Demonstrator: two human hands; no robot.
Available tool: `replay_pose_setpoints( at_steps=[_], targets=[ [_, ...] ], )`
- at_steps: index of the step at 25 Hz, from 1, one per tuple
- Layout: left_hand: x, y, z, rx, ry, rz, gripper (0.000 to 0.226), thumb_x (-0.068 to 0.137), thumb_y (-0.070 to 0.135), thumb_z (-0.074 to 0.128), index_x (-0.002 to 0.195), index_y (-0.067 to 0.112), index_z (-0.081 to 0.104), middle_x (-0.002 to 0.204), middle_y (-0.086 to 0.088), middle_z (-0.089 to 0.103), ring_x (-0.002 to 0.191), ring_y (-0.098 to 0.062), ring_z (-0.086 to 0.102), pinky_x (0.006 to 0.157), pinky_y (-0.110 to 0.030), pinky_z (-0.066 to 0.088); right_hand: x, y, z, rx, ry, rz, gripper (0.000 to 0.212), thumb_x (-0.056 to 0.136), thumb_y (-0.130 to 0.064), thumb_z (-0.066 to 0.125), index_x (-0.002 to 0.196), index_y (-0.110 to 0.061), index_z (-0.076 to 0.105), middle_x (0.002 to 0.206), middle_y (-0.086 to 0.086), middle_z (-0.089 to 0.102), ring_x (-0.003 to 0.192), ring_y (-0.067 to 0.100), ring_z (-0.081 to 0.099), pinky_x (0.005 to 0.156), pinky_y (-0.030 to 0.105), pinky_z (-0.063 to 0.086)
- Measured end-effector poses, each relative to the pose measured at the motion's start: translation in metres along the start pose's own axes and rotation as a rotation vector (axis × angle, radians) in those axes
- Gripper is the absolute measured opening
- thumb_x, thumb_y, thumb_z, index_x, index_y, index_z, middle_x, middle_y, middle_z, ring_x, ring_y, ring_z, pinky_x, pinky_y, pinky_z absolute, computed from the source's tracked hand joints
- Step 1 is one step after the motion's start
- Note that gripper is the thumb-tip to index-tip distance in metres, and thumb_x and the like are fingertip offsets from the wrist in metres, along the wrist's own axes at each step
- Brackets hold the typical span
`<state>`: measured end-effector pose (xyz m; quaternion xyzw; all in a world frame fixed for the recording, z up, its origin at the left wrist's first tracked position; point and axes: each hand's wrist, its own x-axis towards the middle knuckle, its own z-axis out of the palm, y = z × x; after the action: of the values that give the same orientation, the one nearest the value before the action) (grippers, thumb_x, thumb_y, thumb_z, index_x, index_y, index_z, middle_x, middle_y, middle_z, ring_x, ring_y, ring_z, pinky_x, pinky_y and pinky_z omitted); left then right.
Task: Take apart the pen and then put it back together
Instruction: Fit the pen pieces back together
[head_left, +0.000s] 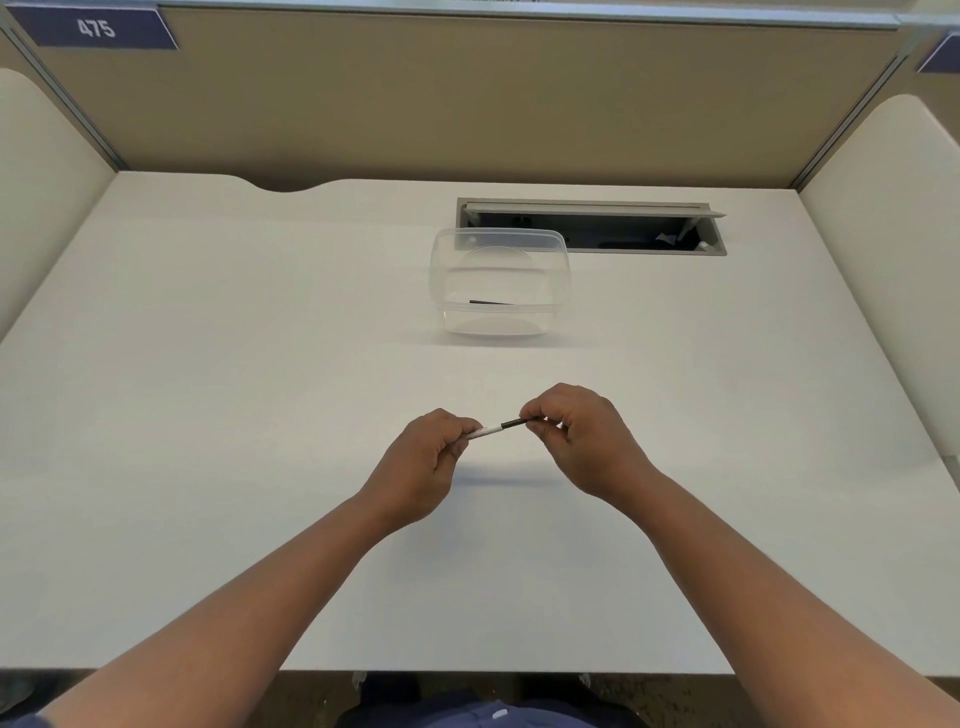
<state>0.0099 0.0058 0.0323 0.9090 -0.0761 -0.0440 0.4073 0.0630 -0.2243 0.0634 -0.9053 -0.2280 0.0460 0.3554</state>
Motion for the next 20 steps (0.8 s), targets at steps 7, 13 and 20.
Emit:
replay_pose_setpoints(
  at_steps=[7, 13, 20],
  targets=[
    [0.002, 0.014, -0.002, 0.032, -0.043, -0.001, 0.026, 0.103, 0.028, 0.048, 0.123, 0.035, 0.065, 0.092, 0.015, 0.057, 0.088, -0.009, 0.053, 0.075, -0.038, 0.051, -0.003, -0.011, 0.007, 0.066, -0.096, 0.049, 0.012, 0.097, -0.017, 0.063, 0.096, -0.017, 0.074, 0.081, -0.005, 0.063, 0.075, 0.012, 0.054, 0.069, 0.027, 0.044],
    [0.004, 0.016, -0.006, 0.016, -0.084, -0.044, 0.023, 0.103, 0.039, 0.047, 0.118, 0.044, 0.063, 0.086, 0.015, 0.057, 0.085, -0.006, 0.054, 0.075, -0.04, 0.052, -0.008, -0.007, 0.008, 0.158, -0.024, 0.092, 0.017, 0.09, -0.009, 0.072, 0.106, -0.015, 0.074, 0.091, -0.003, 0.072, 0.079, 0.001, 0.059, 0.072, 0.008, 0.039],
    [0.007, 0.022, -0.012, -0.012, -0.141, -0.085, 0.023, 0.103, 0.04, 0.045, 0.103, 0.033, 0.067, 0.08, 0.01, 0.058, 0.078, -0.01, 0.053, 0.073, -0.042, 0.05, -0.007, -0.005, 0.006, 0.057, -0.006, -0.082, 0.012, 0.092, -0.01, 0.069, 0.102, -0.014, 0.075, 0.086, -0.002, 0.07, 0.075, 0.006, 0.052, 0.07, 0.014, 0.039]
  ],
)
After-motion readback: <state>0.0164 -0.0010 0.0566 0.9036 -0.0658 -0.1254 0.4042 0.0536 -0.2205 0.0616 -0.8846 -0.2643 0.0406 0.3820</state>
